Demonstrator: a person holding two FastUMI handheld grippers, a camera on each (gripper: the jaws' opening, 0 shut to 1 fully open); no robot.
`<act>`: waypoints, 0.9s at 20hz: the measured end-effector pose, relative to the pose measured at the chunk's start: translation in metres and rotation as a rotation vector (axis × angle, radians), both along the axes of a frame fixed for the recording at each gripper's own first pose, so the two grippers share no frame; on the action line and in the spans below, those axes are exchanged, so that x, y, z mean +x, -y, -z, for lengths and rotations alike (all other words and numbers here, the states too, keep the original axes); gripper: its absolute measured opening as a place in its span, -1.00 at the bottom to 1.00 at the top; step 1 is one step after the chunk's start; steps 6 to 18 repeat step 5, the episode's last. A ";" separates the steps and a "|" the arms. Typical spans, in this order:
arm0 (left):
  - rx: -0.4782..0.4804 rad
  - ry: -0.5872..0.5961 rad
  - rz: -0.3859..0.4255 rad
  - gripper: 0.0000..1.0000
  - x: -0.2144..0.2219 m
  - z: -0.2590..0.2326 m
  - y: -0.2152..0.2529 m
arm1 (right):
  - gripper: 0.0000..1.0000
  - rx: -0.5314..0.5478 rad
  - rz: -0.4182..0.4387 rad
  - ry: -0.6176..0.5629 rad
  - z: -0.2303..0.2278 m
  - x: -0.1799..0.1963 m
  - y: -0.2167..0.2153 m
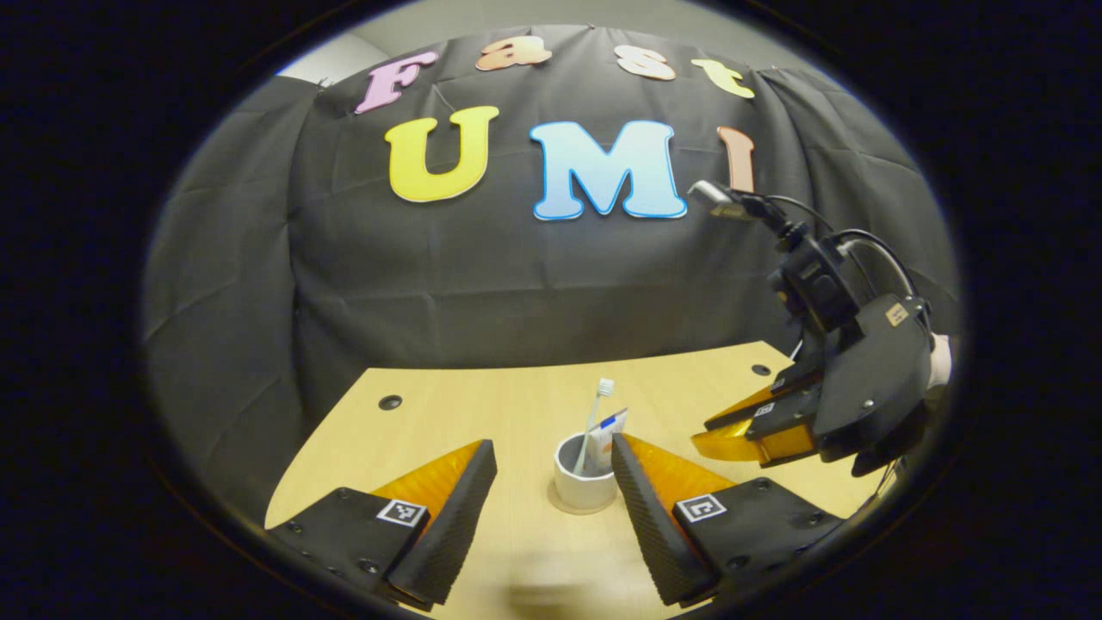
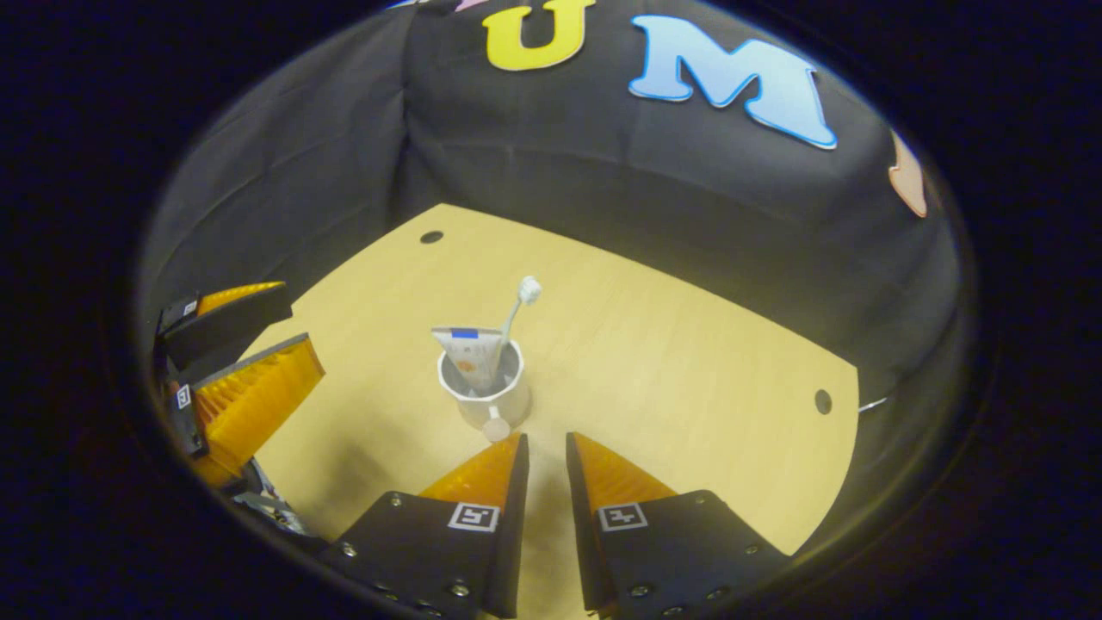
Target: Put the toothbrush and toothpaste on the desktop into the cup, then pick up the cup and place it on the coaster on the desktop.
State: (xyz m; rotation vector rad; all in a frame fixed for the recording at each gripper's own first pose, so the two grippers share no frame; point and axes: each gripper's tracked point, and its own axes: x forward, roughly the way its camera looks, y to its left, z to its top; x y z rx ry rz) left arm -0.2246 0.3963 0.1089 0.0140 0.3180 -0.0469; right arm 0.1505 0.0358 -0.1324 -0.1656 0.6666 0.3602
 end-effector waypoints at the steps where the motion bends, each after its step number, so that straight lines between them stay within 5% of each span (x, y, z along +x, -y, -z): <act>1: -0.003 0.010 -0.003 0.80 0.000 -0.005 0.001 | -0.45 0.019 0.027 0.038 -0.012 -0.001 0.006; 5: 0.007 0.072 -0.010 0.80 -0.004 -0.032 0.010 | -0.46 0.090 0.119 0.197 -0.069 -0.005 0.008; 18: 0.007 0.072 -0.010 0.80 -0.004 -0.032 0.010 | -0.46 0.090 0.119 0.197 -0.069 -0.005 0.008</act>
